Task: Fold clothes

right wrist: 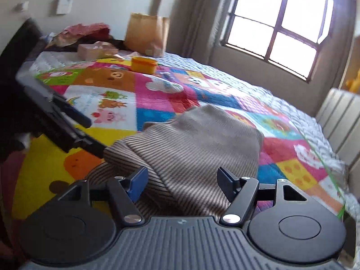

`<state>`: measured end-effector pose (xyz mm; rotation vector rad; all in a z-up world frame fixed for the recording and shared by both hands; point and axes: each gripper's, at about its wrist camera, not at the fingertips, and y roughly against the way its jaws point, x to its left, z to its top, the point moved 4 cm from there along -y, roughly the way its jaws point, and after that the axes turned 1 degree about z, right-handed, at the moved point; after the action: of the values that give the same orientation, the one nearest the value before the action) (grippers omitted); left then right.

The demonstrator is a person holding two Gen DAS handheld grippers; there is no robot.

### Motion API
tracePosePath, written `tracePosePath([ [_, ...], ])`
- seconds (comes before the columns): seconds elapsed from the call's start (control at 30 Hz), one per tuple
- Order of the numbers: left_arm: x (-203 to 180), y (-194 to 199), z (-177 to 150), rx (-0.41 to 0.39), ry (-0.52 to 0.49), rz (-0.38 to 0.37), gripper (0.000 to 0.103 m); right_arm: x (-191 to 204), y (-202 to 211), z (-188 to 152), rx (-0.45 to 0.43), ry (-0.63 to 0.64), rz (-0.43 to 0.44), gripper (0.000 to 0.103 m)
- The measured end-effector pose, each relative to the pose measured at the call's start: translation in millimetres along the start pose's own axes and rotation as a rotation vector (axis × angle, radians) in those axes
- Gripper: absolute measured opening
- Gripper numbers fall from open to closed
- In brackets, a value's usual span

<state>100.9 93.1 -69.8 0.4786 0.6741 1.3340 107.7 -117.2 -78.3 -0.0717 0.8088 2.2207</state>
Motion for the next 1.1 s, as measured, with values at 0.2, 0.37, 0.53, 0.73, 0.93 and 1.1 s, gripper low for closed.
tracePosePath([
  [0.2,7.9,9.8,4.3,-0.026,0.015,0.014,0.1,35.3,-27.5,-17.1,0.037,0.186,-0.062,0.072],
  [0.37,24.7,14.7,6.0,-0.038,0.071,0.036,0.102,38.4,-41.5,-12.9,-0.002,0.245,-0.147,0.079],
  [0.53,29.9,13.8,3.7,-0.031,0.106,0.03,0.102,29.8,-53.3,-5.5,-0.003,0.246,-0.116,0.05],
  [0.73,45.2,16.3,3.9,-0.037,0.146,0.043,0.102,-16.2,-19.4,24.2,-0.041,0.098,-0.107,0.019],
  [0.93,55.3,14.2,2.4,-0.032,0.187,0.049,0.102,7.0,-3.9,12.6,0.028,0.189,0.003,0.019],
  [1.1,49.2,18.4,2.1,-0.027,0.136,0.049,0.102,45.5,-12.9,-19.0,0.051,0.337,0.003,0.032],
])
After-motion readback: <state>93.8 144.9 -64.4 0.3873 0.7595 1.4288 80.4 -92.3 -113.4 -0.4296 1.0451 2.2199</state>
